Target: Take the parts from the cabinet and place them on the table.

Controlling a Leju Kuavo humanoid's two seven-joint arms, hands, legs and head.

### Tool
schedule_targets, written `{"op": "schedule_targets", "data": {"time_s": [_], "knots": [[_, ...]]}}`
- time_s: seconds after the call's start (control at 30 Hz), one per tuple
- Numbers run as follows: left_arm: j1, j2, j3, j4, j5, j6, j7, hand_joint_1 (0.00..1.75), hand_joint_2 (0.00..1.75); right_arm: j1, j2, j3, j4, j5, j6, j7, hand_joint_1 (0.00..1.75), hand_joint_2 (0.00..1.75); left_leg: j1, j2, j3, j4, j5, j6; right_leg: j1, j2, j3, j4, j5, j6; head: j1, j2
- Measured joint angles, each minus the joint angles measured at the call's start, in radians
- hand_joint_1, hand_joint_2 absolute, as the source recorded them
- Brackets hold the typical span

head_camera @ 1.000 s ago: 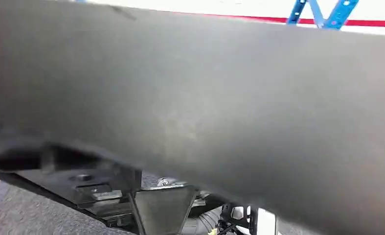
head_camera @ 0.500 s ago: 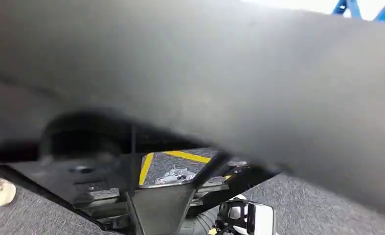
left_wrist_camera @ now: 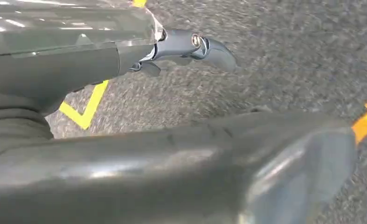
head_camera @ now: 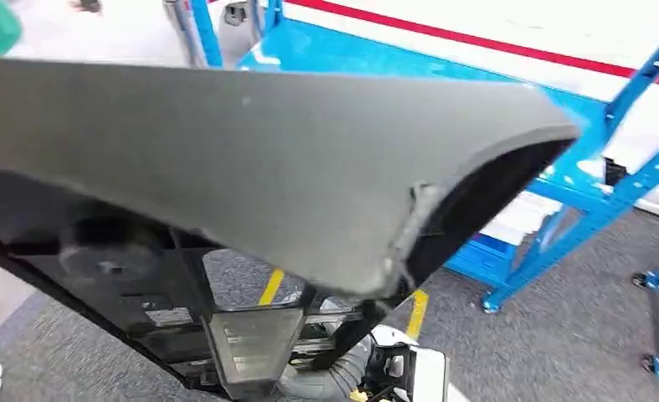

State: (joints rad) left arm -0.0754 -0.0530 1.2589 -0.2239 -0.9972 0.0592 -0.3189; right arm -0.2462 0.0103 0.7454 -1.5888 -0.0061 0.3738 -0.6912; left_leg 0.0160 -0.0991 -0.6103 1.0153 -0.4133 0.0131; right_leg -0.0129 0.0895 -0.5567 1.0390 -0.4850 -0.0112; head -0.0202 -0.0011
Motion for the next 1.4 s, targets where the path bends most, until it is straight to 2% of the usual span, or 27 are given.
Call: {"op": "schedule_targets", "data": {"time_s": [0.03, 0.13, 0.17, 0.2, 0.23, 0.3, 0.33, 0.37, 0.43, 0.47, 0.5, 0.57, 0.67, 0.7, 0.77, 0.83, 0.9, 0.97, 1.0, 1.03, 1.1, 1.17, 1.2, 1.23, 1.27, 1.33, 1.4], "knots": [[-0.003, 0.001, 0.0, 0.0, 0.005, 0.008, -0.007, 0.0, 0.0, 0.002, 0.0, 0.0, 0.003, 0.003, 0.0, -0.001, 1.66, 1.75, -0.004, -0.012, -0.005, 0.005, 0.001, -0.007, -0.002, 0.004, 0.002, -0.014, 0.003, -0.001, -0.002, 0.0], [0.004, 0.013, 0.001, 0.0, 0.015, 0.012, -0.019, 0.0, 0.0, 0.002, -0.001, -0.001, 0.013, 0.014, 0.0, -0.001, 1.66, 1.75, 0.008, -0.045, -0.016, -0.006, 0.013, -0.031, 0.006, -0.024, 0.003, -0.02, 0.002, 0.001, 0.002, 0.0], [0.004, 0.021, 0.002, -0.001, 0.019, 0.012, -0.029, 0.0, 0.0, 0.002, 0.0, -0.001, 0.013, 0.016, 0.0, -0.001, 1.66, 1.75, 0.005, -0.038, -0.018, -0.002, 0.011, -0.035, -0.011, -0.041, 0.009, -0.039, 0.012, -0.003, 0.002, 0.0], [0.005, 0.021, 0.002, 0.0, 0.022, 0.013, -0.043, 0.0, 0.0, 0.003, -0.001, -0.001, 0.014, 0.02, -0.002, -0.001, 1.66, 1.75, -0.001, 0.022, -0.028, 0.017, -0.006, -0.038, -0.007, -0.054, 0.014, -0.045, 0.015, -0.005, 0.0, 0.0], [0.002, 0.025, 0.002, 0.0, 0.023, 0.018, -0.056, 0.0, 0.0, 0.005, -0.001, -0.002, 0.013, 0.021, -0.009, -0.002, 1.66, 1.75, -0.001, 0.058, -0.053, 0.069, -0.042, -0.04, -0.005, -0.068, 0.015, -0.045, 0.015, -0.009, -0.007, 0.0], [-0.006, 0.031, 0.002, -0.001, 0.024, 0.017, -0.079, 0.0, 0.0, 0.02, -0.005, -0.007, 0.011, 0.029, -0.023, -0.002, 1.66, 1.75, 0.003, 0.086, -0.125, 0.228, -0.118, -0.047, 0.0, -0.103, 0.015, -0.044, 0.013, -0.012, -0.008, 0.0], [-0.007, 0.035, 0.002, -0.001, 0.025, 0.014, -0.084, 0.0, 0.0, 0.029, -0.009, -0.009, 0.008, 0.034, -0.031, -0.001, 1.66, 1.75, 0.005, 0.09, -0.154, 0.294, -0.138, -0.051, 0.0, -0.12, 0.014, -0.043, 0.011, -0.013, -0.008, 0.0], [-0.005, 0.039, 0.002, -0.001, 0.025, 0.013, -0.085, 0.0, 0.0, 0.035, -0.012, -0.011, 0.005, 0.034, -0.034, -0.001, 1.66, 1.75, 0.007, 0.094, -0.155, 0.304, -0.131, -0.054, 0.0, -0.133, 0.015, -0.043, 0.01, -0.012, -0.008, 0.0], [0.0, 0.05, 0.002, -0.001, 0.027, 0.002, -0.088, 0.0, 0.0, 0.042, -0.016, -0.013, -0.002, 0.04, -0.039, -0.001, 1.66, 1.75, 0.009, 0.103, -0.081, 0.18, -0.061, -0.055, 0.0, -0.155, 0.019, -0.04, 0.004, -0.007, -0.008, 0.0], [-0.001, 0.055, 0.002, -0.001, 0.027, -0.004, -0.09, 0.0, 0.0, 0.044, -0.016, -0.016, -0.006, 0.044, -0.042, -0.001, 1.66, 1.75, 0.01, 0.124, -0.023, 0.077, -0.02, -0.054, -0.001, -0.165, 0.022, -0.037, -0.001, -0.003, -0.008, 0.0], [-0.003, 0.059, 0.002, -0.001, 0.03, -0.007, -0.092, 0.0, 0.0, 0.046, -0.016, -0.018, -0.01, 0.045, -0.047, -0.001, 1.66, 1.75, 0.006, 0.165, 0.013, 0.004, -0.02, -0.051, 0.001, -0.175, 0.025, -0.034, -0.006, 0.003, -0.008, 0.0], [-0.007, 0.063, 0.002, -0.001, 0.03, -0.01, -0.095, 0.0, 0.0, 0.048, -0.018, -0.02, -0.013, 0.048, -0.048, -0.001, 1.66, 1.75, -0.004, 0.148, 0.015, 0.003, -0.019, -0.028, 0.01, -0.187, 0.025, -0.031, -0.01, 0.011, -0.006, 0.0], [-0.001, 0.067, 0.005, -0.001, 0.036, -0.002, -0.094, 0.0, 0.0, 0.054, -0.019, -0.023, -0.023, 0.055, -0.045, -0.001, 1.66, 1.75, -0.001, 0.12, 0.014, -0.006, -0.013, -0.008, 0.009, -0.211, 0.028, -0.032, -0.015, 0.026, -0.006, 0.0], [0.0, 0.067, 0.006, -0.001, 0.042, 0.0, -0.094, 0.0, 0.0, 0.058, -0.019, -0.023, -0.032, 0.061, -0.043, 0.0, 1.66, 1.75, 0.001, 0.111, 0.015, -0.009, -0.011, -0.004, 0.002, -0.171, 0.027, -0.016, -0.033, 0.031, -0.006, 0.0], [-0.006, 0.067, 0.012, -0.001, 0.056, 0.001, -0.095, 0.0, 0.0, 0.072, -0.02, -0.023, -0.06, 0.076, -0.027, 0.008, 1.66, 1.75, 0.001, 0.093, 0.012, -0.01, -0.008, 0.006, -0.001, -0.105, -0.033, 0.114, -0.113, 0.031, -0.006, 0.0], [-0.009, 0.067, 0.019, -0.001, 0.069, 0.002, -0.095, 0.0, 0.0, 0.079, -0.02, -0.019, -0.073, 0.085, -0.016, 0.022, 1.66, 1.75, -0.001, 0.069, 0.01, -0.01, -0.008, 0.006, 0.0, -0.093, -0.106, 0.258, -0.165, 0.033, -0.006, 0.0], [-0.008, 0.065, 0.032, -0.001, 0.087, 0.0, -0.098, 0.0, 0.0, 0.078, -0.02, -0.011, -0.077, 0.084, 0.002, 0.023, 1.66, 1.75, -0.002, 0.042, 0.011, -0.007, -0.008, 0.006, 0.0, -0.092, -0.117, 0.259, -0.126, 0.03, -0.006, 0.0], [-0.009, 0.062, 0.038, -0.001, 0.086, -0.013, -0.109, 0.0, 0.0, 0.072, -0.021, -0.004, -0.077, 0.083, 0.007, 0.013, 1.66, 1.75, -0.002, 0.014, 0.012, -0.002, -0.009, 0.005, 0.0, -0.078, -0.051, 0.102, -0.027, 0.022, -0.006, 0.0], [-0.009, 0.058, 0.038, -0.001, 0.081, -0.024, -0.117, 0.0, 0.0, 0.069, -0.023, -0.002, -0.077, 0.079, 0.004, 0.005, 1.66, 1.75, -0.001, 0.001, 0.01, -0.001, -0.01, 0.003, -0.001, -0.032, -0.014, 0.017, 0.013, 0.015, -0.006, 0.0], [-0.012, 0.053, 0.038, -0.001, 0.074, -0.034, -0.121, 0.0, 0.0, 0.069, -0.028, -0.001, -0.077, 0.073, 0.001, -0.001, 1.66, 1.75, -0.005, -0.009, 0.004, 0.005, -0.009, -0.003, -0.007, 0.02, -0.007, -0.007, 0.003, 0.012, -0.008, 0.0], [-0.009, 0.053, 0.037, -0.002, 0.071, -0.044, -0.125, 0.0, 0.0, 0.066, -0.037, -0.001, -0.077, 0.063, -0.001, -0.003, 1.66, 1.75, 0.006, -0.034, -0.006, 0.002, -0.004, -0.019, 0.0, 0.0, -0.008, -0.013, 0.003, 0.015, -0.006, 0.0], [-0.001, 0.051, 0.037, -0.001, 0.066, -0.048, -0.127, 0.0, 0.0, 0.063, -0.039, -0.001, -0.077, 0.061, -0.003, -0.003, 1.66, 1.75, 0.005, -0.057, -0.007, -0.007, 0.005, -0.036, -0.002, -0.023, -0.003, -0.025, 0.01, 0.007, -0.006, 0.0], [0.0, 0.049, 0.037, -0.001, 0.066, -0.048, -0.127, 0.0, 0.0, 0.06, -0.04, 0.0, -0.077, 0.06, -0.004, -0.003, 1.66, 1.75, 0.007, -0.027, -0.011, 0.004, -0.004, -0.035, -0.008, -0.043, 0.003, -0.035, 0.016, 0.002, -0.006, 0.0], [-0.001, 0.048, 0.037, -0.002, 0.065, -0.05, -0.129, 0.0, 0.0, 0.059, -0.04, 0.0, -0.078, 0.061, -0.007, -0.003, 1.66, 1.75, 0.001, 0.033, -0.025, 0.036, -0.029, -0.04, -0.007, -0.051, 0.006, -0.04, 0.018, -0.005, -0.01, 0.0], [-0.005, 0.049, 0.037, -0.002, 0.061, -0.052, -0.133, 0.0, 0.0, 0.058, -0.041, 0.0, -0.078, 0.061, -0.013, -0.003, 1.66, 1.75, 0.001, 0.066, -0.058, 0.104, -0.068, -0.043, -0.003, -0.069, 0.007, -0.039, 0.017, -0.008, -0.013, 0.0], [-0.012, 0.05, 0.036, -0.002, 0.053, -0.059, -0.135, 0.0, 0.0, 0.06, -0.045, 0.0, -0.076, 0.066, -0.026, -0.003, 1.66, 1.75, 0.005, 0.087, -0.131, 0.262, -0.135, -0.051, 0.003, -0.106, 0.007, -0.038, 0.014, -0.012, -0.014, 0.0], [-0.009, 0.05, 0.035, -0.002, 0.048, -0.063, -0.135, 0.0, 0.0, 0.062, -0.046, 0.0, -0.075, 0.066, -0.032, -0.003, 1.66, 1.75, 0.007, 0.094, -0.139, 0.292, -0.127, -0.056, 0.005, -0.134, 0.008, -0.037, 0.011, -0.013, -0.014, 0.0]]}}
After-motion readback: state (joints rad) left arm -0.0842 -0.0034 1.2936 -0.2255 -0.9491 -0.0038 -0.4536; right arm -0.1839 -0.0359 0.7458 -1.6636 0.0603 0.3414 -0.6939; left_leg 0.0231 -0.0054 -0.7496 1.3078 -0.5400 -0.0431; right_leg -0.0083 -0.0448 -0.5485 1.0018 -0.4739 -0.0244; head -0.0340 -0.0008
